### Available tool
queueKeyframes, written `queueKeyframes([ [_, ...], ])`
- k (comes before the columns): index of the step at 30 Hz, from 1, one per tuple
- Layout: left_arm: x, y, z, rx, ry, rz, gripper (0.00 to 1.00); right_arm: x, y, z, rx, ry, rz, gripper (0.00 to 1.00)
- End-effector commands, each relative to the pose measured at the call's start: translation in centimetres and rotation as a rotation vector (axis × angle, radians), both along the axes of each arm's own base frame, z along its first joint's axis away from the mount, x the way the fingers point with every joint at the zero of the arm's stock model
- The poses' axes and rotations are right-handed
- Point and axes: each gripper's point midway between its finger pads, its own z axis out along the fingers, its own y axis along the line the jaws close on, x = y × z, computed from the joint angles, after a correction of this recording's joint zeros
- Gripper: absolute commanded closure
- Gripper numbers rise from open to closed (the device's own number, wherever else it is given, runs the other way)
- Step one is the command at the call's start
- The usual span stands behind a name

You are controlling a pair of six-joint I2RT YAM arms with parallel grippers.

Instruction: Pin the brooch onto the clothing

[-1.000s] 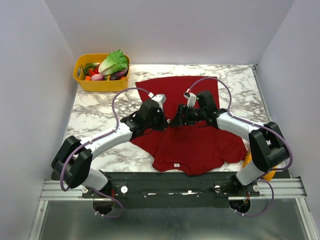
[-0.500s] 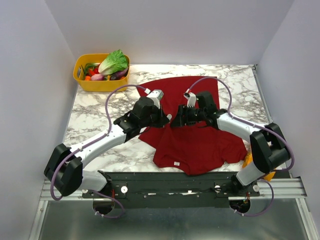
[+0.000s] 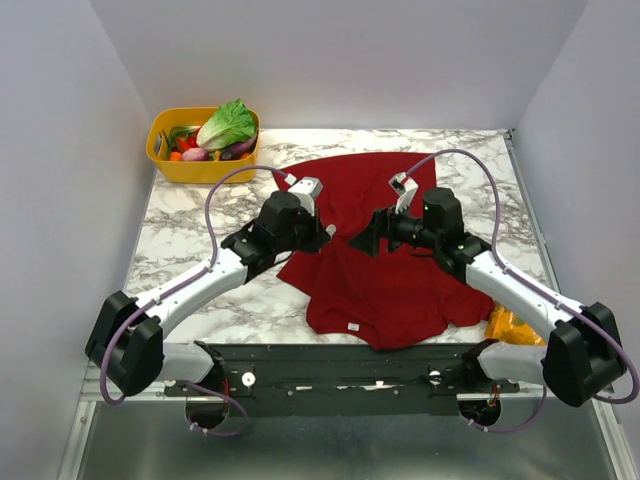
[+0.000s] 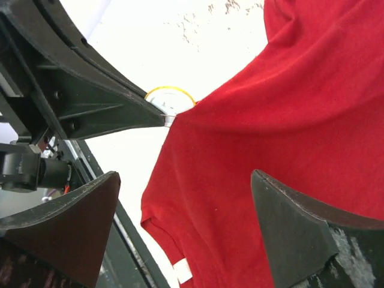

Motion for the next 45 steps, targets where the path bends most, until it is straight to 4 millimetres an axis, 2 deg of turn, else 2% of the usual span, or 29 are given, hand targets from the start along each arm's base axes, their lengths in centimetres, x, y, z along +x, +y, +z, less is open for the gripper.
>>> queueKeyframes([
  [1, 0.2, 0.8, 0.9, 0.028, -0.070, -0.010, 1.00, -0.1, 0.2, 0.1, 0.009, -0.088, 0.034, 0.02],
  [3, -0.1, 0.8, 0.8, 0.029, -0.073, -0.031, 1.00, -0.5, 0.1, 0.0, 0.013, -0.116, 0.050, 0.01],
  [5, -0.4, 0.9, 1.0, 0.036, -0.093, -0.054, 1.00, -1.0, 0.2, 1.4, 0.047, -0.190, 0.077, 0.01],
  [7, -0.7, 1.0, 1.3, 0.042, -0.113, -0.082, 1.00, -1.5, 0.4, 2.2, 0.064, -0.295, 0.134, 0.10],
  [9, -0.9, 1.1, 1.4, 0.052, -0.113, -0.089, 1.00, -1.3, 0.1, 3.0, 0.062, -0.361, 0.127, 0.09],
  [10, -1.0, 1.1, 1.6, 0.051, -0.116, -0.100, 1.00, -1.0, -0.1, 3.0, 0.064, -0.366, 0.099, 0.07],
  [11, -1.2, 1.1, 1.5, 0.058, -0.116, -0.110, 1.00, -0.3, -0.6, 3.1, 0.054, -0.365, 0.042, 0.00],
  [13, -1.4, 1.0, 1.7, 0.053, -0.124, -0.129, 1.00, -0.4, -0.9, 2.5, 0.017, -0.335, 0.038, 0.00],
  [14, -1.6, 0.8, 1.8, 0.048, -0.129, -0.148, 1.00, 0.1, -1.1, 3.2, 0.007, -0.335, 0.012, 0.00],
  [16, -1.7, 0.7, 2.0, 0.043, -0.134, -0.160, 1.00, 0.4, -1.3, 3.0, -0.002, -0.306, -0.011, 0.00],
  [24, -2.7, 0.8, 3.1, 0.065, -0.150, -0.223, 1.00, -0.5, 0.5, 5.6, 0.019, -0.391, 0.158, 0.00],
  [28, -3.3, 1.0, 3.9, 0.062, -0.183, -0.257, 1.00, -0.6, 0.8, 5.5, 0.021, -0.407, 0.192, 0.00],
  [30, -3.6, 1.0, 3.8, 0.061, -0.200, -0.278, 1.00, -0.7, 1.2, 4.6, 0.017, -0.388, 0.225, 0.00],
  [36, -4.8, 0.7, 4.4, 0.035, -0.262, -0.363, 1.00, -3.0, 3.0, 4.1, 0.094, -0.369, 0.440, 0.00],
  [37, -5.0, 0.7, 4.6, 0.030, -0.272, -0.376, 1.00, -3.1, 3.3, 4.8, 0.119, -0.411, 0.456, 0.00],
  [38, -5.3, 0.5, 4.8, 0.016, -0.278, -0.396, 1.00, -3.9, 3.2, 4.4, 0.137, -0.408, 0.481, 0.00],
  [40, -5.8, 0.4, 4.9, -0.001, -0.294, -0.416, 1.00, -4.3, 3.3, 5.4, 0.170, -0.457, 0.497, 0.00],
  [43, -6.3, 0.1, 5.4, -0.032, -0.317, -0.443, 1.00, -4.8, 3.4, 5.4, 0.181, -0.471, 0.534, 0.01],
  [45, -6.3, 0.1, 5.4, -0.035, -0.324, -0.443, 1.00, -5.2, 3.6, 5.4, 0.206, -0.459, 0.558, 0.06],
])
